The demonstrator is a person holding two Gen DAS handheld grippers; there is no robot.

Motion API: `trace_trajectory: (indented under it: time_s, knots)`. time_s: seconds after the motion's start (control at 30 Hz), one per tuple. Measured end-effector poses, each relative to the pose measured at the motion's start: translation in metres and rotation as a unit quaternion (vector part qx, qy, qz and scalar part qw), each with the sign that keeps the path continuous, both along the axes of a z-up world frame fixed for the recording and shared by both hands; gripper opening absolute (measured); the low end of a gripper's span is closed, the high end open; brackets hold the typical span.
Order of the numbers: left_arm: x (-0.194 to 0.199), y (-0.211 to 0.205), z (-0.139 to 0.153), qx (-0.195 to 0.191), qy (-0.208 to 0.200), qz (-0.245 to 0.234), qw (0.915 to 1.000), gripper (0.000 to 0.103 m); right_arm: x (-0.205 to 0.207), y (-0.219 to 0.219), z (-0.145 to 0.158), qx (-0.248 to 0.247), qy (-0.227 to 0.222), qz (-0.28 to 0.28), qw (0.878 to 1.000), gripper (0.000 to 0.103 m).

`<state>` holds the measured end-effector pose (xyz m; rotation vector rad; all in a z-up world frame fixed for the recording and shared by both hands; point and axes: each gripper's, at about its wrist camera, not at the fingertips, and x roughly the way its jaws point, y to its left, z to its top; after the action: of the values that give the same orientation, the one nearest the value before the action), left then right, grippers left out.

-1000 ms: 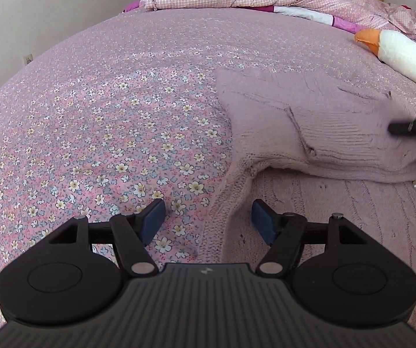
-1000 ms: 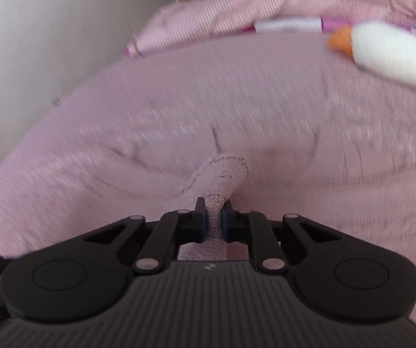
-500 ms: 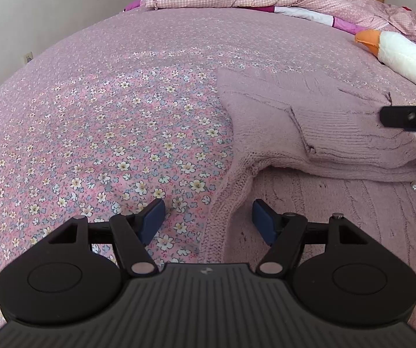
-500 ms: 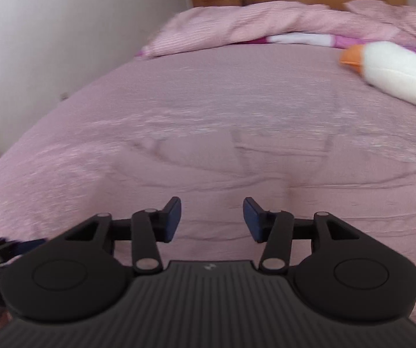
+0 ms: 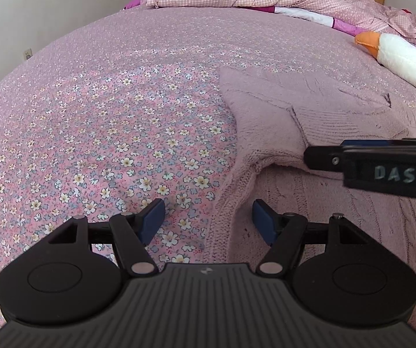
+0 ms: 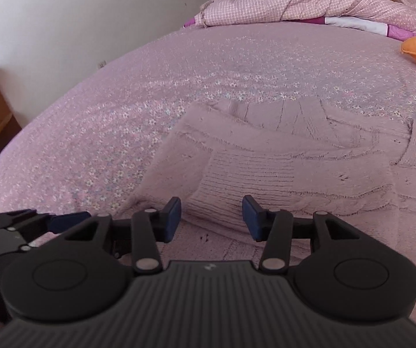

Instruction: Fold small clothes

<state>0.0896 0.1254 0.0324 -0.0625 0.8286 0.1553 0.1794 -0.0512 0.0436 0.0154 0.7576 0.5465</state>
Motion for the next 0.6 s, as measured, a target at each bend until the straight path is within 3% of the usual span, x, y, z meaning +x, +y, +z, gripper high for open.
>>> trace_trajectory:
  time_s: [0.13, 0.17, 0.2, 0.3, 0.6]
  knots:
    - [-0.001, 0.001, 0.000, -0.001, -0.001, -0.001, 1.0000, 0.074, -0.002, 0.003, -0.006, -0.005, -0.010, -0.001, 1.000, 0.049]
    - [-0.001, 0.001, 0.000, -0.001, -0.001, -0.001, 1.0000, 0.074, -0.001, 0.003, -0.007, -0.004, -0.011, -0.004, 1.000, 0.042]
    - [-0.001, 0.001, 0.000, -0.001, -0.001, -0.001, 1.0000, 0.074, -0.001, 0.002, -0.007, -0.005, -0.012, -0.007, 1.000, 0.026]
    - [-0.001, 0.001, 0.000, -0.001, -0.001, -0.001, 1.0000, 0.074, 0.002, -0.007, -0.003, 0.015, -0.008, -0.024, 1.000, 0.014]
    - [-0.001, 0.000, 0.000, 0.000, 0.000, 0.001, 1.0000, 0.074, -0.018, -0.076, 0.047, 0.097, -0.069, -0.097, 0.988, 0.010]
